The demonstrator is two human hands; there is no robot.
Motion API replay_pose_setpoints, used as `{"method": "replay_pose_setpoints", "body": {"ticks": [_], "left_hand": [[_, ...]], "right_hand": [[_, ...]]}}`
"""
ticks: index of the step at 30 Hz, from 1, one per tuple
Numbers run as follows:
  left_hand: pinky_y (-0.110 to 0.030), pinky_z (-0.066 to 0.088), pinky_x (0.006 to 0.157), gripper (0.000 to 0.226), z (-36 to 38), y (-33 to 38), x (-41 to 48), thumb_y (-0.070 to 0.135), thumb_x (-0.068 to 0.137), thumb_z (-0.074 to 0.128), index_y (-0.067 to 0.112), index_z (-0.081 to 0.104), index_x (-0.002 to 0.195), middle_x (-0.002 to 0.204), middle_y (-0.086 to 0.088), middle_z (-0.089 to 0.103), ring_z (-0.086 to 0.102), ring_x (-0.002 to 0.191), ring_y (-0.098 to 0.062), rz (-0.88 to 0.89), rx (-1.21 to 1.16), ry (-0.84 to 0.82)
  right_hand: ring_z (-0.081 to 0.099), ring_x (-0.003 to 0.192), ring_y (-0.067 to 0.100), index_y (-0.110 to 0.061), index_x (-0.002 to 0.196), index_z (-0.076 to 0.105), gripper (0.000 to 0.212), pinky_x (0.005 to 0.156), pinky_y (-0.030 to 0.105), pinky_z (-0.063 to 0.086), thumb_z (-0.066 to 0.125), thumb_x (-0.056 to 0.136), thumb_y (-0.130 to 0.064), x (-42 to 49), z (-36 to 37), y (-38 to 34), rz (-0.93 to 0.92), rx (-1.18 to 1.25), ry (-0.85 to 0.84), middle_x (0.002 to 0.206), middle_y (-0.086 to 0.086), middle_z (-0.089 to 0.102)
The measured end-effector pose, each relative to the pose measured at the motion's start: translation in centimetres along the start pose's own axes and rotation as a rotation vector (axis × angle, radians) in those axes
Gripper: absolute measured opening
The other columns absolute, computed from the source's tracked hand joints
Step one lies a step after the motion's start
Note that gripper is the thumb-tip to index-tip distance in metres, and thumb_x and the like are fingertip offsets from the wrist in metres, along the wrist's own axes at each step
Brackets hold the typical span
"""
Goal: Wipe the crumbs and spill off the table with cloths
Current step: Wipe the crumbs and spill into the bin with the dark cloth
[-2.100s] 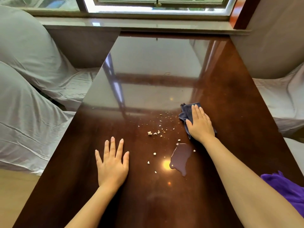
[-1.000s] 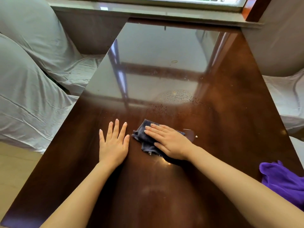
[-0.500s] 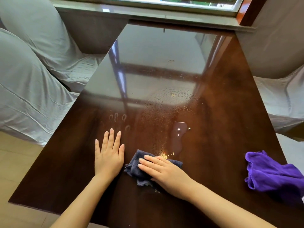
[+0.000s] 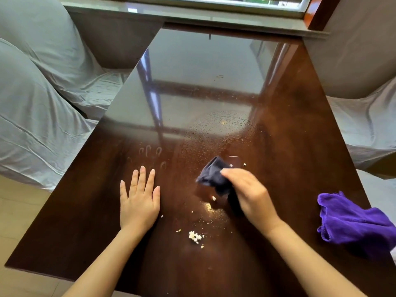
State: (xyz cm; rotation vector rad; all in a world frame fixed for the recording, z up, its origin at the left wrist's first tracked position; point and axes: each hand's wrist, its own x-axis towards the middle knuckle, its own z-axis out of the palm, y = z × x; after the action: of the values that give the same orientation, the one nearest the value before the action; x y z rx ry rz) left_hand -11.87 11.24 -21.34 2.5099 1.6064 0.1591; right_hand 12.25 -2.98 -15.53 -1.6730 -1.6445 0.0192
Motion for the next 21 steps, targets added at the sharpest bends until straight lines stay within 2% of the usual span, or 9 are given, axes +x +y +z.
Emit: {"method": "replay_pose_setpoints", "body": {"ticks": [3, 6, 8, 11, 13, 17, 21], "left_hand": [[-0.045, -0.005, 0.117, 0.053, 0.0, 0.1, 0.0, 0.043, 0.096, 0.017, 0.027, 0.002, 0.144, 0.157, 0.003, 0.001, -0.007, 0.142, -0.011, -0.006, -0.002, 0.004], [-0.045, -0.005, 0.117, 0.057, -0.1, 0.1, -0.1, 0.047, 0.091, 0.008, 0.026, 0.002, 0.143, 0.156, 0.003, 0.0, -0.006, 0.142, -0.011, -0.006, 0.002, 0.009], [-0.045, -0.005, 0.116, 0.06, -0.1, 0.2, -0.1, 0.049, 0.087, 0.002, 0.026, 0.001, 0.142, 0.155, 0.003, 0.0, -0.007, 0.141, -0.011, -0.005, 0.02, 0.01], [-0.044, -0.006, 0.116, 0.061, -0.2, 0.2, -0.1, 0.05, 0.086, 0.001, 0.026, 0.002, 0.142, 0.155, 0.003, 0.001, -0.006, 0.142, -0.012, -0.003, 0.017, 0.01], [-0.045, -0.005, 0.117, 0.061, -0.2, 0.2, -0.1, 0.049, 0.087, 0.005, 0.025, 0.004, 0.143, 0.156, 0.002, 0.003, -0.004, 0.143, -0.013, -0.006, 0.012, 0.007], [-0.045, -0.004, 0.117, 0.059, -0.1, 0.2, -0.1, 0.047, 0.089, 0.009, 0.025, 0.006, 0.144, 0.156, 0.002, 0.001, -0.005, 0.143, -0.012, -0.007, 0.016, 0.008], [-0.046, -0.004, 0.118, 0.053, -0.1, 0.2, -0.1, 0.043, 0.096, 0.016, 0.026, 0.003, 0.145, 0.157, 0.002, 0.0, -0.006, 0.144, -0.013, -0.011, 0.021, -0.008]], "right_hand": [[0.057, 0.111, 0.028, 0.002, 0.117, 0.06, 0.037, 0.105, 0.027, 0.037, 0.052, 0.082, 0.013, 2.2, -1.9, 3.2, 0.083, -0.06, -0.01, 0.116, 0.019, 0.064], [0.052, 0.121, 0.032, 0.0, 0.123, 0.056, 0.041, 0.108, 0.033, 0.034, 0.058, 0.084, 0.011, 3.9, -2.1, 6.0, 0.153, -0.082, -0.184, 0.126, 0.018, 0.059], [0.036, 0.135, 0.028, -0.006, 0.133, 0.047, 0.046, 0.115, 0.037, 0.023, 0.06, 0.089, -0.007, 4.3, -1.6, 7.7, 0.149, -0.136, -0.344, 0.141, 0.012, 0.046], [0.01, 0.144, 0.016, -0.021, 0.144, 0.028, 0.054, 0.118, 0.034, 0.004, 0.048, 0.095, -0.033, 4.3, -1.1, 9.3, 0.112, -0.258, -0.492, 0.154, -0.002, 0.02], [0.006, 0.144, 0.015, -0.023, 0.145, 0.023, 0.053, 0.117, 0.031, 0.0, 0.042, 0.097, -0.036, 4.1, -0.8, 9.6, 0.102, -0.287, -0.503, 0.154, -0.004, 0.014], [0.006, 0.143, 0.016, -0.018, 0.145, 0.022, 0.053, 0.117, 0.03, 0.0, 0.041, 0.098, -0.032, 3.9, 0.0, 8.6, 0.062, -0.315, -0.519, 0.155, 0.003, 0.017], [0.002, 0.142, 0.013, -0.018, 0.146, 0.018, 0.053, 0.116, 0.029, -0.001, 0.037, 0.099, -0.035, 2.9, 1.1, 6.4, -0.007, -0.309, -0.545, 0.155, 0.001, 0.013]]}}
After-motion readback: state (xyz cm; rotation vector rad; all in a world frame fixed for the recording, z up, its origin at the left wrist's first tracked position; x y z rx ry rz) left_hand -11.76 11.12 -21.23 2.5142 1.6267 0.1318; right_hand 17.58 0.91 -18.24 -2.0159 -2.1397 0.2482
